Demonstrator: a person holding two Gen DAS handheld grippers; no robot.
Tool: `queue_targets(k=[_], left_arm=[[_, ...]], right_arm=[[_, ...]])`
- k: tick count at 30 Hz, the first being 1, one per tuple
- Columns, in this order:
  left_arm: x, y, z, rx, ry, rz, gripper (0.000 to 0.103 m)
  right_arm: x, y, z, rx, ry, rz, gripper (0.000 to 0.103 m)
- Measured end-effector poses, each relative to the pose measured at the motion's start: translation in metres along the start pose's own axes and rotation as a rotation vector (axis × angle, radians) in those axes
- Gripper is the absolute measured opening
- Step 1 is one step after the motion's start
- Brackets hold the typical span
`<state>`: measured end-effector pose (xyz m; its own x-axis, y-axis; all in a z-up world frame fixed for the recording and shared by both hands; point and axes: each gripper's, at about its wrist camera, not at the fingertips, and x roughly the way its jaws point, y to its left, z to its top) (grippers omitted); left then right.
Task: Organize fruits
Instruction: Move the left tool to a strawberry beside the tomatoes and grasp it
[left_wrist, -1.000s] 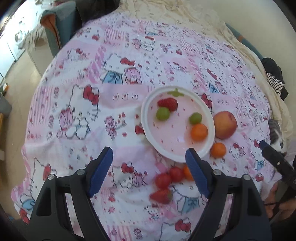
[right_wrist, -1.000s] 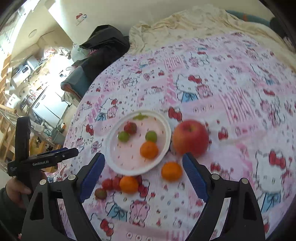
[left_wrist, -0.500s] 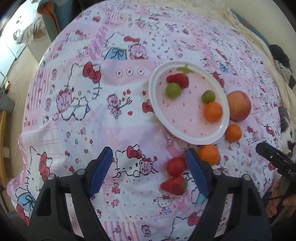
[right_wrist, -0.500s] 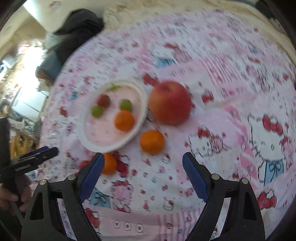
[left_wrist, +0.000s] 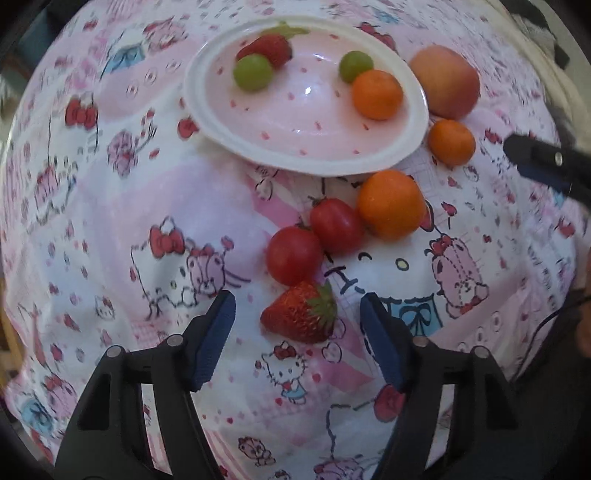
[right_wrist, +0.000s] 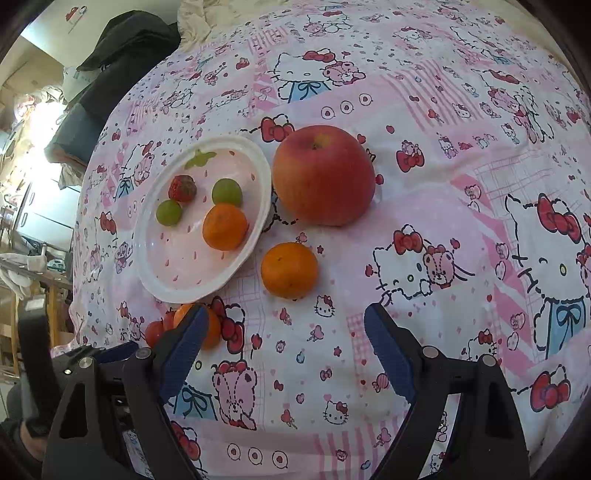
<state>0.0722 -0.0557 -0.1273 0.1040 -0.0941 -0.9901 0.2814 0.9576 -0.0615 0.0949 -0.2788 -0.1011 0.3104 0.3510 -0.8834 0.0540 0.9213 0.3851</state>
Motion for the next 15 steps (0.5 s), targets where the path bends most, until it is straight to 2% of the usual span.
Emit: queue_targets(k=[2, 6, 8, 12, 15], left_arm=[[0.000, -0.007, 0.000, 0.035, -0.008, 0.021, 0.064], [0.000, -0.008, -0.003, 0.041, -0.007, -0.003, 0.040], [-0.004, -0.005, -0.005, 0.041, -0.015, 0.004, 0.033], [-0.015, 0.004, -0.008, 0.020, -0.024, -0.006, 0.030], [-0.031, 0.014, -0.007, -0.013, -0.048, -0.044, 0.030]], right_arm=[[0.001, -0.001, 0.001, 0.004, 0.001, 0.000, 0.089], [0.002, -0.002, 0.003, 0.001, 0.003, -0.005, 0.089], [0.002, -0.003, 0.003, 0.003, 0.004, -0.006, 0.088], [0.000, -0.004, 0.004, 0.005, 0.000, 0.010, 0.089], [-0.005, -0.007, 0.006, 0.018, -0.013, 0.025, 0.088]])
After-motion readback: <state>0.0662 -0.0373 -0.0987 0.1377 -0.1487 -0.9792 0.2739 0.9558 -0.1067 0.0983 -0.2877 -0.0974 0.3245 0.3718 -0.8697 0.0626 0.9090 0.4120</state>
